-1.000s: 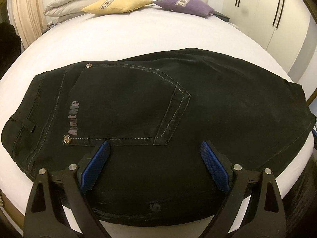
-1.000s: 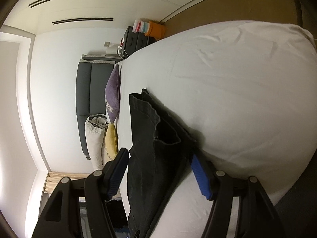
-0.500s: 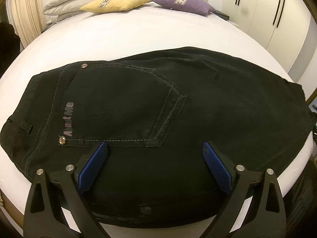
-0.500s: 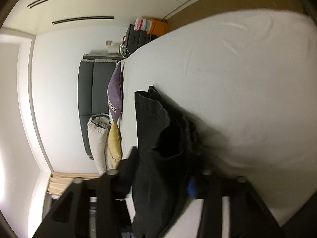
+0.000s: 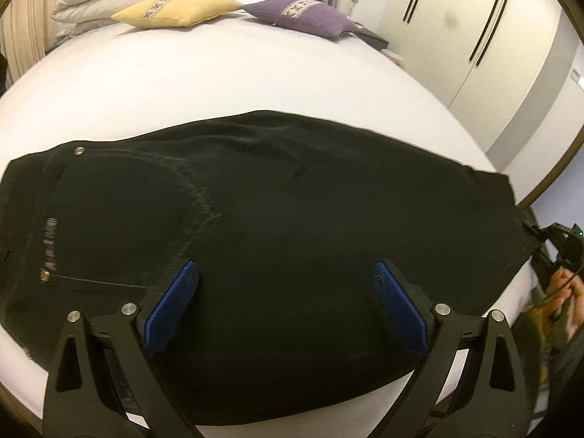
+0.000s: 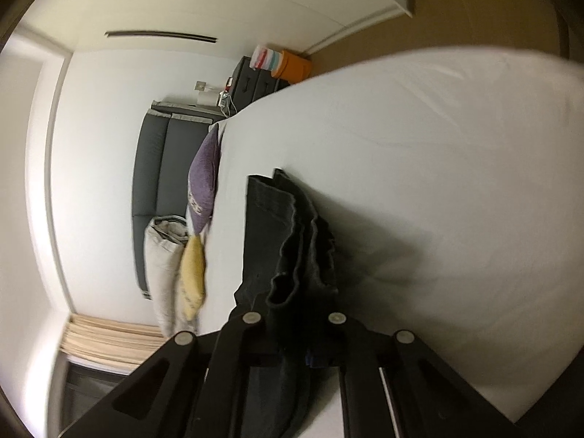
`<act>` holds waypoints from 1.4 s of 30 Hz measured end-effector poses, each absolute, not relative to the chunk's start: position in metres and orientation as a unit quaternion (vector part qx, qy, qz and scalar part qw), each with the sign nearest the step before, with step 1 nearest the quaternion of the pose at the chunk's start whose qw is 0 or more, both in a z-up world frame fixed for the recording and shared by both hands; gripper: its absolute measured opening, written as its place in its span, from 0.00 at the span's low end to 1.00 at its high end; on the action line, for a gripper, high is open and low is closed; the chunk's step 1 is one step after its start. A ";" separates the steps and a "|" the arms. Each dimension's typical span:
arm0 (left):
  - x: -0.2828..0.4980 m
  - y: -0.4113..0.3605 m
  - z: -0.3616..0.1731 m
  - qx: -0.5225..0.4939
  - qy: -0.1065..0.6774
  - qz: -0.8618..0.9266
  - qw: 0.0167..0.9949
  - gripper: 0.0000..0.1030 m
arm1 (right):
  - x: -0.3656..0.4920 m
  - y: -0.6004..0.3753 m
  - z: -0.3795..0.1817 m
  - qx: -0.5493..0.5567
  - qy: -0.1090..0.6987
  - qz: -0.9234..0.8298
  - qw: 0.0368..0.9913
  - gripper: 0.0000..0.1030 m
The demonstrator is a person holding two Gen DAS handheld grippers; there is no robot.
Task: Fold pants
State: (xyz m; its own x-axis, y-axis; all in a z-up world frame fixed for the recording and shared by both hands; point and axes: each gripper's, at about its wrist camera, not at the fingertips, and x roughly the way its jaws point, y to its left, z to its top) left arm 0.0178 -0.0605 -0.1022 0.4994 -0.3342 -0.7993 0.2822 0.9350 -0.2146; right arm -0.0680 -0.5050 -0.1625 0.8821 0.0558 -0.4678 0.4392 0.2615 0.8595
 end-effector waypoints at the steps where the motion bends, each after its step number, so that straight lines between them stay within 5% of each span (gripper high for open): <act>1: 0.020 -0.062 -0.101 -0.040 0.469 -0.183 0.863 0.95 | -0.067 -0.502 -0.156 0.581 0.212 -0.131 0.775 0.07; 5: 0.032 -0.067 -0.097 -0.082 0.480 -0.198 0.851 0.95 | -0.050 -0.472 -0.116 0.483 0.242 -0.138 0.830 0.07; 9: 0.048 -0.074 -0.094 -0.137 0.487 -0.223 0.833 0.95 | 0.007 -0.361 -0.070 0.230 0.319 -0.068 0.917 0.07; 15: 0.074 -0.086 -0.094 -0.242 0.512 -0.272 0.778 0.95 | 0.034 -0.250 -0.098 0.042 0.381 -0.009 0.923 0.07; 32: 0.121 -0.194 -0.102 -0.233 0.602 -0.334 0.687 0.93 | -0.002 -0.216 -0.098 -0.072 0.350 -0.008 0.934 0.07; 34: 0.125 -0.201 -0.103 -0.230 0.602 -0.337 0.686 0.73 | -0.003 -0.211 -0.099 -0.080 0.351 -0.005 0.933 0.07; 35: 0.125 -0.203 -0.104 -0.228 0.605 -0.341 0.682 0.39 | -0.004 -0.210 -0.099 -0.081 0.352 -0.004 0.932 0.07; 36: 0.121 -0.199 -0.108 -0.229 0.610 -0.342 0.677 0.22 | -0.004 -0.208 -0.100 -0.082 0.353 -0.003 0.932 0.07; 39: 0.119 -0.191 -0.102 -0.222 0.599 -0.354 0.683 0.09 | -0.002 -0.203 -0.097 -0.081 0.354 0.001 0.932 0.07; 42: 0.117 -0.176 -0.090 -0.207 0.583 -0.358 0.700 0.08 | 0.004 -0.191 -0.092 -0.076 0.349 0.012 0.934 0.07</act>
